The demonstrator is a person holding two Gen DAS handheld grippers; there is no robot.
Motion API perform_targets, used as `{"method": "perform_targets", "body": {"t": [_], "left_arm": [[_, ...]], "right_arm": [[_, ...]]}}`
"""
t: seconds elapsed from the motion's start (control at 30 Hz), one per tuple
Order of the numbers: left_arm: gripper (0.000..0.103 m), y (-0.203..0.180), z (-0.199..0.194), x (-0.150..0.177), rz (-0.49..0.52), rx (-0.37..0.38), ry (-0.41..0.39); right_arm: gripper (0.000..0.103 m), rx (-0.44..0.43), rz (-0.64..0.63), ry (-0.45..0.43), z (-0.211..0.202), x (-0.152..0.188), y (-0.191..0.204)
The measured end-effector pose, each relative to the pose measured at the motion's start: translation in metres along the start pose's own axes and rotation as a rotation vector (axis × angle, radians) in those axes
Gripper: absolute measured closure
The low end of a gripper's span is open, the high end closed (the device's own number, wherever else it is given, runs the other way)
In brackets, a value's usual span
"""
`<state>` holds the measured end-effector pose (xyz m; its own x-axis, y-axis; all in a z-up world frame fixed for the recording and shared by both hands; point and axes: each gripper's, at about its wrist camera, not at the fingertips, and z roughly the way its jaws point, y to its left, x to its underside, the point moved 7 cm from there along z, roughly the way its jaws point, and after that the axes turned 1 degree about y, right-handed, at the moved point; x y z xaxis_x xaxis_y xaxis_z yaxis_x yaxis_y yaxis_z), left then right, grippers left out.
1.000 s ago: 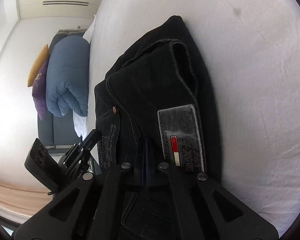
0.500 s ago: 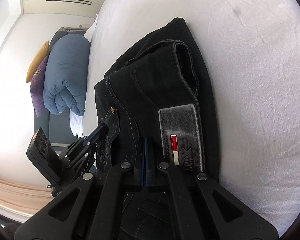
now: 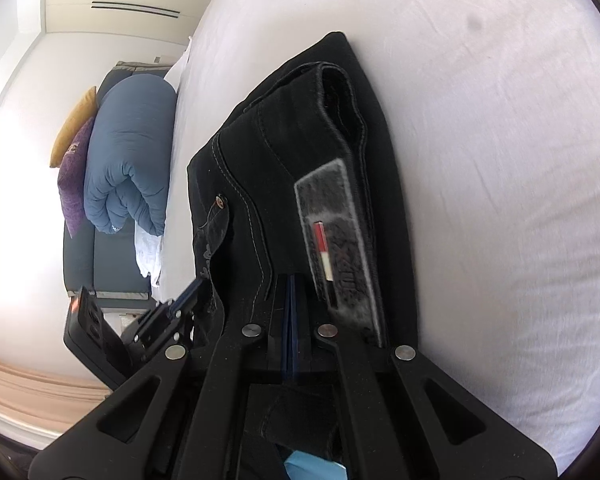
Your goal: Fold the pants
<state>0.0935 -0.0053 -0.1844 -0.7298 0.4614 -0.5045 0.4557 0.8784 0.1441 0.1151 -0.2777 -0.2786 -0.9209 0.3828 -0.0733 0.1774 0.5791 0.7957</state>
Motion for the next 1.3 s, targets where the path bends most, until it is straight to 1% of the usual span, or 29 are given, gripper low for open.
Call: {"method": "perform_targets", "body": {"t": [0.13, 0.33, 0.47, 0.53, 0.6, 0.7, 0.73, 0.77, 0.8, 0.83, 0.87, 0.9, 0.93, 0.97, 1.0, 1.03, 1.07, 1.13, 1.2, 1.23, 1.3], "left_arm": [[0.103, -0.014, -0.013, 0.018, 0.062, -0.058, -0.026], [0.103, -0.031, -0.028, 0.039, 0.106, -0.115, -0.056], [0.103, -0.044, -0.03, 0.054, 0.158, -0.159, -0.075], [0.103, -0.046, -0.028, 0.056, 0.156, -0.159, -0.085], [0.103, -0.047, -0.027, 0.059, 0.144, -0.143, -0.093], [0.103, -0.048, -0.025, 0.059, 0.159, -0.143, -0.111], [0.103, -0.047, -0.026, 0.058, 0.158, -0.138, -0.112], [0.103, -0.045, -0.029, 0.056, 0.151, -0.125, -0.113], [0.103, -0.041, -0.037, 0.054, 0.125, -0.097, -0.11], [0.095, -0.036, -0.044, 0.05, 0.095, -0.078, -0.111], [0.063, -0.028, -0.053, 0.047, 0.059, -0.061, -0.125], [0.041, -0.02, -0.066, 0.043, 0.019, -0.057, -0.153], [0.004, -0.007, -0.082, 0.037, -0.029, -0.063, -0.209], [0.001, 0.0, -0.092, 0.033, -0.056, -0.062, -0.253], [0.0, 0.009, -0.098, 0.027, -0.082, -0.046, -0.269], [0.0, 0.015, -0.094, 0.022, -0.096, -0.028, -0.242], [0.0, 0.019, -0.087, 0.018, -0.107, -0.002, -0.214], [0.0, 0.031, -0.072, 0.013, -0.15, 0.041, -0.18], [0.0, 0.042, -0.05, 0.014, -0.216, 0.105, -0.098], [0.002, 0.049, -0.037, 0.015, -0.26, 0.149, -0.056], [0.004, 0.056, -0.017, 0.018, -0.318, 0.218, 0.005]], "right_arm": [[0.103, 0.022, -0.008, -0.011, -0.009, 0.009, -0.004], [0.103, 0.014, -0.005, -0.025, -0.024, 0.025, -0.011], [0.103, 0.02, -0.022, -0.028, -0.029, 0.033, -0.011], [0.103, 0.016, -0.021, -0.032, -0.029, 0.035, -0.014], [0.103, 0.001, -0.02, -0.036, -0.028, 0.035, -0.017], [0.103, -0.033, -0.056, -0.051, -0.027, 0.036, -0.022], [0.103, -0.052, -0.051, -0.055, -0.028, 0.037, -0.023], [0.103, -0.064, -0.048, -0.059, -0.029, 0.037, -0.023], [0.103, -0.069, -0.053, -0.062, -0.034, 0.039, -0.021], [0.103, -0.062, -0.057, -0.072, -0.039, 0.039, -0.018], [0.092, -0.075, -0.068, -0.099, -0.05, 0.039, -0.013], [0.085, -0.087, -0.076, -0.129, -0.061, 0.039, -0.011], [0.079, -0.109, -0.083, -0.166, -0.074, 0.037, -0.007], [0.056, -0.119, -0.084, -0.196, -0.086, 0.035, -0.007], [0.03, -0.118, -0.076, -0.228, -0.096, 0.031, -0.009], [0.027, -0.104, -0.062, -0.258, -0.104, 0.025, -0.013], [0.027, -0.093, -0.048, -0.257, -0.106, 0.02, -0.019], [0.027, -0.057, 0.005, -0.208, -0.099, 0.01, -0.035], [0.028, -0.04, 0.02, -0.165, -0.09, 0.004, -0.04], [0.028, -0.022, 0.014, -0.135, -0.085, 0.001, -0.041], [0.028, -0.013, 0.007, -0.098, -0.078, -0.003, -0.038]]}}
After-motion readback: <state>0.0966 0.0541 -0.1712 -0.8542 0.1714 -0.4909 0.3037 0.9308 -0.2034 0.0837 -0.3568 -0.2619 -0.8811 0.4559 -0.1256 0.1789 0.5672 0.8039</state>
